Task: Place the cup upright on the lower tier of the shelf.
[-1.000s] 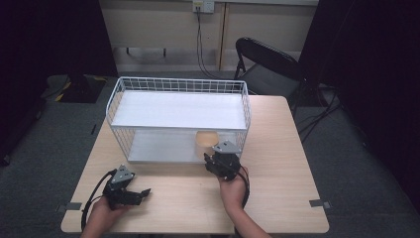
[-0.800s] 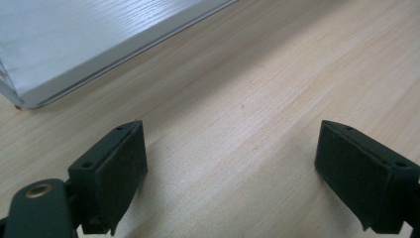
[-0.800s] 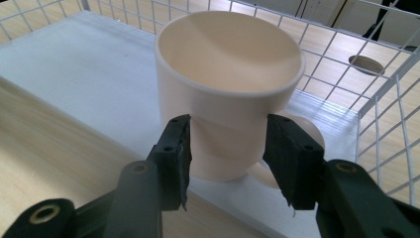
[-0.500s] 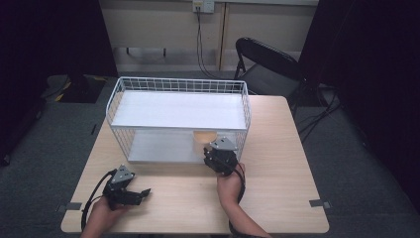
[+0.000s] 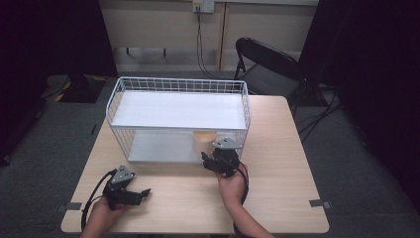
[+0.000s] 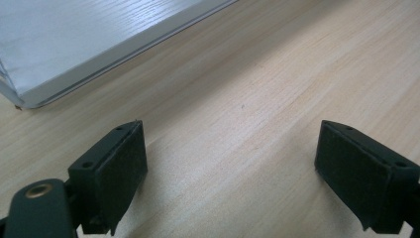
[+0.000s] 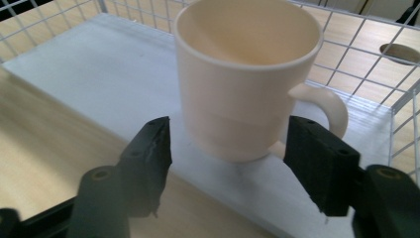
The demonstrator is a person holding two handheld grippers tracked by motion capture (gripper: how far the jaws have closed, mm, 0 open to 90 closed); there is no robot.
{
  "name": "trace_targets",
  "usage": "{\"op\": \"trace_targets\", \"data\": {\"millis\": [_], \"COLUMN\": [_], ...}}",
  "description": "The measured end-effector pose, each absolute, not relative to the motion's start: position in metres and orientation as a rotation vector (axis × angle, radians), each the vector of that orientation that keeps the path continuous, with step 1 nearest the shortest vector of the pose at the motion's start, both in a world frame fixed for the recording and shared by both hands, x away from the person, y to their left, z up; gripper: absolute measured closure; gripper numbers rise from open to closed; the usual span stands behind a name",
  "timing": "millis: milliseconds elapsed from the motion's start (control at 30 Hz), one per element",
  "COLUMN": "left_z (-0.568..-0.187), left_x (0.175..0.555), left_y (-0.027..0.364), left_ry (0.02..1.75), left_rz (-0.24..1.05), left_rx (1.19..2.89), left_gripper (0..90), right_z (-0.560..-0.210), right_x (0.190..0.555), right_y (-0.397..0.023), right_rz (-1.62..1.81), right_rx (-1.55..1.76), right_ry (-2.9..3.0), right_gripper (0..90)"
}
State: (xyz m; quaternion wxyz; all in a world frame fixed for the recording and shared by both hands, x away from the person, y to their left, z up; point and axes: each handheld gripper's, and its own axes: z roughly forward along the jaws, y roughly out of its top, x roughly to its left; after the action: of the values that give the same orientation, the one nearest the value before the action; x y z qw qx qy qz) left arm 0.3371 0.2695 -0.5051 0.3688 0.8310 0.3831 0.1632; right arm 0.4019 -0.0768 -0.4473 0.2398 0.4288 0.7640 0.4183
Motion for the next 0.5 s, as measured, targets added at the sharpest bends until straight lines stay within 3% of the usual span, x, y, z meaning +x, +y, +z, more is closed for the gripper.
{"op": "trace_targets", "data": {"millis": [500], "left_z": [-0.505], "left_x": [0.337], "left_y": [0.269], "left_ry": [0.983], "left_rz": [0.419], "left_rx": [2.133], "left_gripper": [12.3], "right_z": [-0.439], "right_x": [0.388], "right_y": [-0.093], "right_rz": [1.236], "right_rx": [1.143], "right_ry": [2.166], "right_gripper": [17.8]}}
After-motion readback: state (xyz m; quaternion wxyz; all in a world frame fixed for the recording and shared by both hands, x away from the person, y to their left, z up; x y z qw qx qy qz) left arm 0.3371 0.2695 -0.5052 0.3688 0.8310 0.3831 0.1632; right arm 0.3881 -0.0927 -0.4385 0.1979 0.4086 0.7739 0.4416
